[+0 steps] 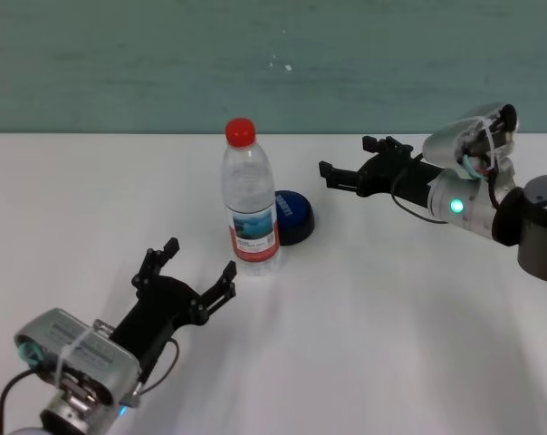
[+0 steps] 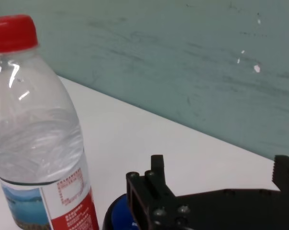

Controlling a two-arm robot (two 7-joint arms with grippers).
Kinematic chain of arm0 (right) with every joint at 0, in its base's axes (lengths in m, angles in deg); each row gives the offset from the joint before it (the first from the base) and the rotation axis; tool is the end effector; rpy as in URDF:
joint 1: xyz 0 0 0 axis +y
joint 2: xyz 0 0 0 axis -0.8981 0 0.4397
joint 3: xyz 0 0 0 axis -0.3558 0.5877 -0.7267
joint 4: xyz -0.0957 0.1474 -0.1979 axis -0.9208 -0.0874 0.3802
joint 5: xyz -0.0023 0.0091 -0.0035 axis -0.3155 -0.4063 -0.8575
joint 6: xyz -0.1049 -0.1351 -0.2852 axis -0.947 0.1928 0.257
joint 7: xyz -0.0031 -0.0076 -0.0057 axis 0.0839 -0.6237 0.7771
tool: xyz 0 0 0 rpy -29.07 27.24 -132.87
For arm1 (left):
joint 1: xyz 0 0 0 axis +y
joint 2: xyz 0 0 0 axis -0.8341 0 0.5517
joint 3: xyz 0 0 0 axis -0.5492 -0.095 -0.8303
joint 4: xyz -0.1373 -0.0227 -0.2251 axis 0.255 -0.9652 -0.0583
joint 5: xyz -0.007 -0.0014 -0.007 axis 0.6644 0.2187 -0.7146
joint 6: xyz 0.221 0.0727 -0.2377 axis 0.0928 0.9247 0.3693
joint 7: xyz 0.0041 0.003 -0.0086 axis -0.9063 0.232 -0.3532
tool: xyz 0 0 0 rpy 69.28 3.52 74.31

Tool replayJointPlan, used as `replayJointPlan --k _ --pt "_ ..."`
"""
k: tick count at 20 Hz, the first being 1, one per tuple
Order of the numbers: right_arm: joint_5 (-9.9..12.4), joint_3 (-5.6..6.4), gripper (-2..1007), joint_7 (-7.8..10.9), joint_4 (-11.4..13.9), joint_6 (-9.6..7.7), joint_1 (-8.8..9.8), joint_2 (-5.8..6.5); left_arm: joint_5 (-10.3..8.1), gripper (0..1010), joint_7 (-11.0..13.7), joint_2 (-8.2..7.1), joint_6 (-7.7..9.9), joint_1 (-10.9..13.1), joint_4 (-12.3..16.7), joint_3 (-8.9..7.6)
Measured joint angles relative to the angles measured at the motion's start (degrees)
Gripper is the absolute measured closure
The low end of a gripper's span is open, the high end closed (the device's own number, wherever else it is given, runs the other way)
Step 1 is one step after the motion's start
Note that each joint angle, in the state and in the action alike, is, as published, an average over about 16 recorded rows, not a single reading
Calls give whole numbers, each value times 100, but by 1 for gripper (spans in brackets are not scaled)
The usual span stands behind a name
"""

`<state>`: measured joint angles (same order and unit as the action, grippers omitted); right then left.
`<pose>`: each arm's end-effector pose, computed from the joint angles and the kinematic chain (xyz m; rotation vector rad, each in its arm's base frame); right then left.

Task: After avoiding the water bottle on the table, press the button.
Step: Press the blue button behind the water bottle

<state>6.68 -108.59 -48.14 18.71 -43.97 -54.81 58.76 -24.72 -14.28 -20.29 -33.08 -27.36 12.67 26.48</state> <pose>0.4517 0.0012 -0.1768 -0.2105 0.0570 -0.8852 0.3126 -0.0042 -0.3131 0.1058 -0.2900 1.0702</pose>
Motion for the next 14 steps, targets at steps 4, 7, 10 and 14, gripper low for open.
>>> replayJointPlan --k 4,7,10,14 --pt "-34 -31 1 27 -195 28 -94 -68 0 10 0 0 0 0 0 0" --pt "-68 -67 1 59 -366 52 -175 -132 0 10 0 0 0 0 0 0" --pt "-104 -109 1 97 -536 77 -252 -200 0 10 0 0 0 0 0 0" --pt "-153 -167 1 150 -747 110 -343 -291 0 10 0 0 0 0 0 0"
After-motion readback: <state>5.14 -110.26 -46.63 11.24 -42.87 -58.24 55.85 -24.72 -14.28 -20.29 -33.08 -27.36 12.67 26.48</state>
